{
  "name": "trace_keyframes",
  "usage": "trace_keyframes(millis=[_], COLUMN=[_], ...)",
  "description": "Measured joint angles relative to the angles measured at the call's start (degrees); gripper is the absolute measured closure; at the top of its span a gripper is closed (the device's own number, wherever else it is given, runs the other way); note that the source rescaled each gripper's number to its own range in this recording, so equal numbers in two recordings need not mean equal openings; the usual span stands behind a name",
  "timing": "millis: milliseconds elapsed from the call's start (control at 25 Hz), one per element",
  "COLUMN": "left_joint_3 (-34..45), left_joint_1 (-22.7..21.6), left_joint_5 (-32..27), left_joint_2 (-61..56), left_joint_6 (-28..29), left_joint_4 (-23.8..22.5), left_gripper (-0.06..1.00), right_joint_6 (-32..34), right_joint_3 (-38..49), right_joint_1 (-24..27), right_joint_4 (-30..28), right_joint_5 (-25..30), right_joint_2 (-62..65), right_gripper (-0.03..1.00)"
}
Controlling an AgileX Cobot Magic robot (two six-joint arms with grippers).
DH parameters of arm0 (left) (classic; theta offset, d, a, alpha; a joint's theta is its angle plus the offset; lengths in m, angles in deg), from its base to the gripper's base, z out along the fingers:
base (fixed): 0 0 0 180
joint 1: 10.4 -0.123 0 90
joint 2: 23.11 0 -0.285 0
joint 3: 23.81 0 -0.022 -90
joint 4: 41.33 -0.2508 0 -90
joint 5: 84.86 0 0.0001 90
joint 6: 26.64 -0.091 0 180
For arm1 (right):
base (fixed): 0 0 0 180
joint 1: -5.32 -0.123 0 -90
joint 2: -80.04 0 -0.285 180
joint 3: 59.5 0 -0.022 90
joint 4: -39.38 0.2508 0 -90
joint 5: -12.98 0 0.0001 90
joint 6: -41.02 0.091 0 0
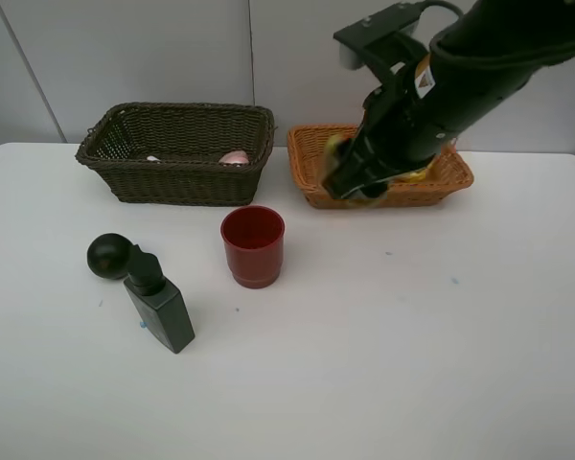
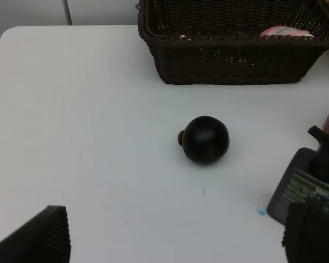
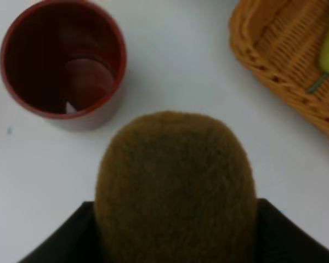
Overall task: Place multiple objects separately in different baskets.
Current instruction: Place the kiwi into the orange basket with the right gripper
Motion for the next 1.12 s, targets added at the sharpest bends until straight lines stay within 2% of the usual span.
trace_keyframes(millis=[280, 520, 800, 960, 1120], left_joint_3=[0.0, 0.0, 0.0, 0.0, 0.0], left_joint_1=[0.0, 0.0, 0.0, 0.0, 0.0], left_joint_5=[0.0, 0.0, 0.0, 0.0, 0.0], left_joint_2=[0.0, 0.0, 0.0, 0.0, 0.0], left_joint_6=[0.0, 0.0, 0.0, 0.0, 0.0], left_joint_4=[0.0, 0.0, 0.0, 0.0, 0.0], left_gripper=[-0.06, -0.06, -0.06, -0.06, -0.06], right_joint_6=[0.6, 5.8, 8.8, 9.0, 9.1], right_joint_3=[-3.9, -4.6, -4.6, -4.6, -6.5], right_joint_1=[7.5, 13.1, 18.8, 20.5, 21.3], right_joint_4=[-0.2, -0.4, 2.0, 2.3, 2.3], right_joint_5=[-9.4, -19.4, -27.9, -31.2, -31.7], right_joint_2=[0.0, -2.0, -8.5, -12.3, -16.7], right_gripper=[0.46, 0.46, 0.46, 0.46, 0.46])
